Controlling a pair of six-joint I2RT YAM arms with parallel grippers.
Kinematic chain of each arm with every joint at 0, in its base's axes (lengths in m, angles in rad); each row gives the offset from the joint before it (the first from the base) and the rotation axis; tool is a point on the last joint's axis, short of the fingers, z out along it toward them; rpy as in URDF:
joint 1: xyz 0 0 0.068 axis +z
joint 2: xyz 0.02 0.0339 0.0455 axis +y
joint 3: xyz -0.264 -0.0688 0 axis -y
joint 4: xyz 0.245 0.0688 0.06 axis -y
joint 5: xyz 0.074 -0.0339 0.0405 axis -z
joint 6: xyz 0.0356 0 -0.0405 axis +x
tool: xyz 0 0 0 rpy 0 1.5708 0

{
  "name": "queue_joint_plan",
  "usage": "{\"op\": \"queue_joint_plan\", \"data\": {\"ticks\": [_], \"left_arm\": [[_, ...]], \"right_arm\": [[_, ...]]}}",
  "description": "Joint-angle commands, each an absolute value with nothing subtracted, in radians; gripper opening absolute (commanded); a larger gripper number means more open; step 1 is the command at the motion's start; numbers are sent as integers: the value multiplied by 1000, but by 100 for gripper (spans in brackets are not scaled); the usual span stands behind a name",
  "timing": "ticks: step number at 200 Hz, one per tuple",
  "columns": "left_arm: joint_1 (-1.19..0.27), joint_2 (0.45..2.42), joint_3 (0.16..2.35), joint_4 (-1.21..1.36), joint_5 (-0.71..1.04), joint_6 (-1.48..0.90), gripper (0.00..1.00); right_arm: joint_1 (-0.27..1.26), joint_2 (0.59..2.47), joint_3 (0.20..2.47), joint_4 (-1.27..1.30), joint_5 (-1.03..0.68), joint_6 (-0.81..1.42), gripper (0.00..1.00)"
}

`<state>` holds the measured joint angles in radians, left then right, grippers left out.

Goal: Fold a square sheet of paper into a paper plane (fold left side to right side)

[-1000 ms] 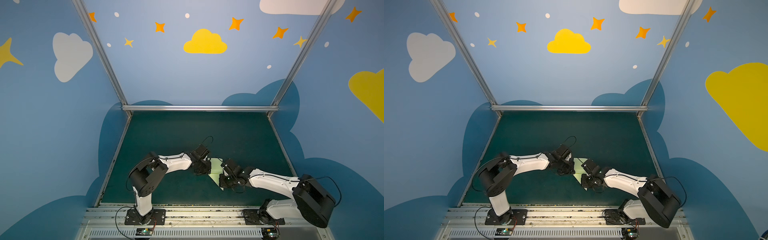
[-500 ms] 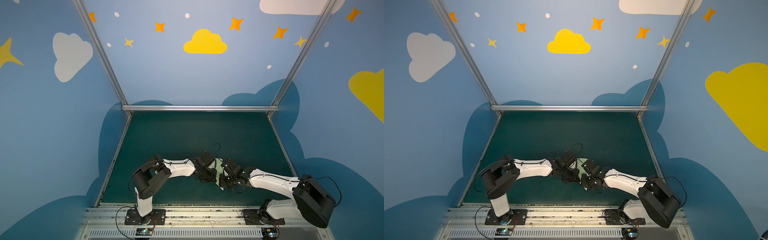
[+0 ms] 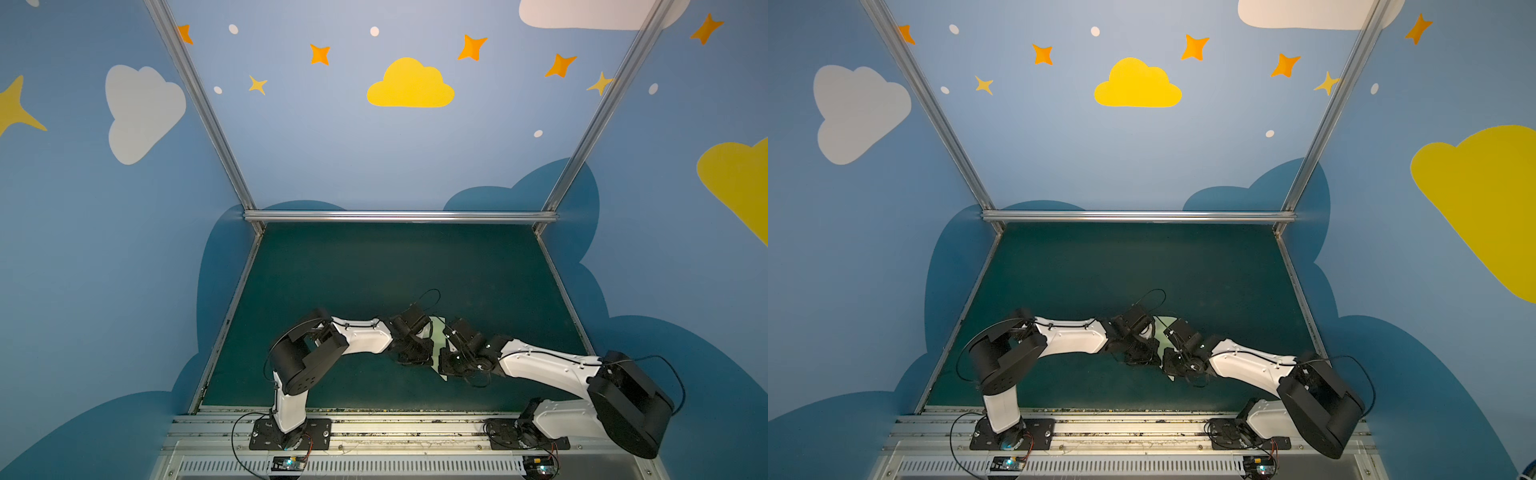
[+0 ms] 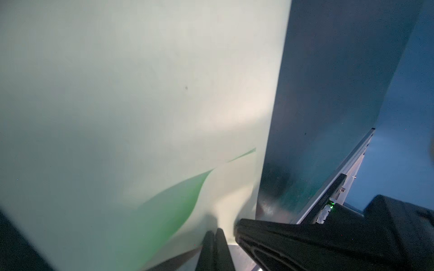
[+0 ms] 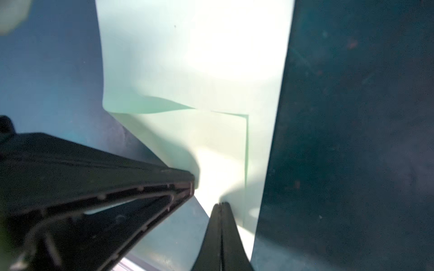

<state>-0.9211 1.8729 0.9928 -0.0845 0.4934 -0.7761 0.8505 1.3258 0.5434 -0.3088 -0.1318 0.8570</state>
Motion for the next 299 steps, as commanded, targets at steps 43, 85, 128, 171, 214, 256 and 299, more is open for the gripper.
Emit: {"op": "queue_joint_plan", "data": {"ticks": [43,85,128,171,214,256,299], "left_arm": [[-819,1870,926,-143,445,-703,4],[-739,1874,887,-144,441,-668,4],[-685,1886,864,-146,427,-640,4],[-638,1901,837,-137,411,-627,4],[-608,1817,829,-155,421,-616,4],[-636,1686,812,-170,439,-675,22],[-691,1618,784,-100,439,-792,45]], "right_arm": [[857,1369,478,-370,-122,862,0],[857,1359,474,-372,-120,863,0],[856,1347,461,-372,-118,866,0],[855,1337,460,-371,-125,866,0],[849,1309,500,-365,-163,810,0],[812,1266,657,-448,-180,720,0],[756,1282,755,-489,-179,662,0]]}}
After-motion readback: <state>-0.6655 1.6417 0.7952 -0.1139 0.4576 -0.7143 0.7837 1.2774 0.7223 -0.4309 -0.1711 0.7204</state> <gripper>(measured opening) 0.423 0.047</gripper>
